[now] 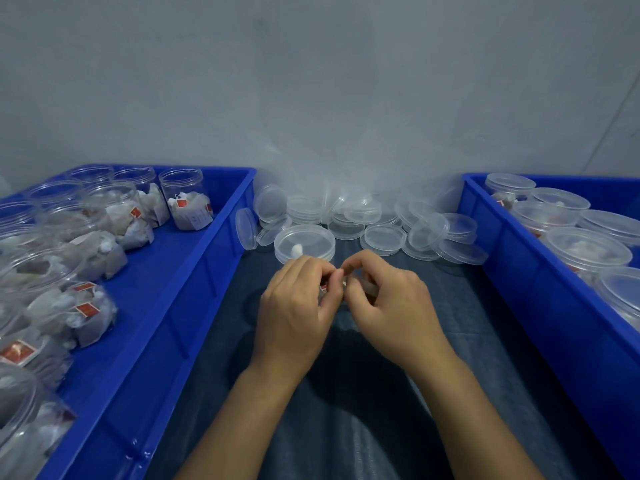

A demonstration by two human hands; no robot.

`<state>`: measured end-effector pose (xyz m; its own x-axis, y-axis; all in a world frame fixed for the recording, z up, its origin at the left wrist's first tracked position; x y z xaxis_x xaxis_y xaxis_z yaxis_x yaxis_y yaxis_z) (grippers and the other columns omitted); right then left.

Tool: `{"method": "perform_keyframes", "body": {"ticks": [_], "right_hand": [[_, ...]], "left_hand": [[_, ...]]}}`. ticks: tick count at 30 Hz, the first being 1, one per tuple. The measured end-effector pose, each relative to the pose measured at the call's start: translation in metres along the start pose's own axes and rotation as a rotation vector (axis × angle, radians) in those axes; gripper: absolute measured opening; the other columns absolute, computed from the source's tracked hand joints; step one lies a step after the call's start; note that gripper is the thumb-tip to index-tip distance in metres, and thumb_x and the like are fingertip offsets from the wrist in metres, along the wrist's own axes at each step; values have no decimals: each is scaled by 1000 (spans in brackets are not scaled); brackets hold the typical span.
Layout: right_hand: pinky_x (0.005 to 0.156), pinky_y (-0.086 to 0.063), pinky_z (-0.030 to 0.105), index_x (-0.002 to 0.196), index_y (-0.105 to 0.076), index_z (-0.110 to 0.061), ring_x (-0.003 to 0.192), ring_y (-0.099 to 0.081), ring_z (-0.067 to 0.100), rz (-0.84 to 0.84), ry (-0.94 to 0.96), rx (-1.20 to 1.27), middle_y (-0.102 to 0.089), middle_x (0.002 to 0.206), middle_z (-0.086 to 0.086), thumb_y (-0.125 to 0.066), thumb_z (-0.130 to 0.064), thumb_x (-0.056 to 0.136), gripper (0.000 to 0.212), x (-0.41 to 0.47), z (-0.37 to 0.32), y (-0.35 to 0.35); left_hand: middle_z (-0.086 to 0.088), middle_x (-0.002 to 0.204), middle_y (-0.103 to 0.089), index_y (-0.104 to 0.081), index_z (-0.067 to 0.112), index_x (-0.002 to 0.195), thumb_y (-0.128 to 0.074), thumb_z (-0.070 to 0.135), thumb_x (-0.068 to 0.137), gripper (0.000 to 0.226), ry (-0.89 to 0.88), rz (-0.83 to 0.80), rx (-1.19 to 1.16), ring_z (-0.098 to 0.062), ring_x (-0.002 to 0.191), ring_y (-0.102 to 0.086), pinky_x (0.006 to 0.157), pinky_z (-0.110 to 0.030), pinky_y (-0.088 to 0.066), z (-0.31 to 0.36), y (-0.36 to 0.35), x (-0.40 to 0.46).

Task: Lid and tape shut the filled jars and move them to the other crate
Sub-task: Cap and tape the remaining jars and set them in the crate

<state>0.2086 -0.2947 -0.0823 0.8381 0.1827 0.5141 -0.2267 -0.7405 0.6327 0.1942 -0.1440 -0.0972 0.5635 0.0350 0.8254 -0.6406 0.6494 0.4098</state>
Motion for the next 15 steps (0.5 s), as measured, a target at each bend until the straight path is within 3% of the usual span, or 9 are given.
{"method": "perform_keyframes", "body": {"ticks": [4, 7, 12, 15], "right_hand": [[60, -43, 36, 103, -53, -37, 68, -57, 14, 15, 78, -207, -60, 70, -15, -37, -44, 94, 20, -1, -1, 1], [58, -37, 34, 103, -53, -35, 67, -56, 13, 47, 143, -279, -62, 75, -14, -37, -39, 96, 17, -2, -2, 4], [59, -32, 28, 112, -52, -37, 74, -49, 5, 6, 170, -233, -47, 78, -21, -40, -33, 101, 17, 1, -2, 2], [56, -33, 27, 110, -49, -37, 65, -44, 1, -9, 150, -175, -46, 68, -22, -38, -34, 101, 14, -1, 1, 0]], "left_hand": [[3, 79, -63, -65, 10, 85, -60, 24, 104, 24, -4, -18, -6, -20, 71, -56, 67, -44, -50, 0, -2, -1], [4, 80, -62, -64, 11, 85, -59, 27, 105, 26, 10, -24, -17, -19, 71, -56, 67, -43, -50, 2, -3, -3], [4, 81, -62, -64, 10, 87, -62, 23, 105, 22, 45, -11, -51, -16, 71, -55, 66, -36, -49, 1, -2, -3], [3, 82, -63, -67, 9, 88, -66, 19, 103, 18, 54, 6, -39, -15, 72, -55, 65, -33, -48, 0, 0, -2]]}}
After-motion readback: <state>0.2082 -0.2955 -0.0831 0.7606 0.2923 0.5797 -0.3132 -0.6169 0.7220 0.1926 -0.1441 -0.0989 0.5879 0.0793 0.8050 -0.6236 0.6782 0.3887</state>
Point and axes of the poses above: each hand's wrist, its own x-axis towards the middle knuckle, its own y-axis out of the back of the hand, z = x × y, the point moved 2 cm from there along x, towards the middle knuckle
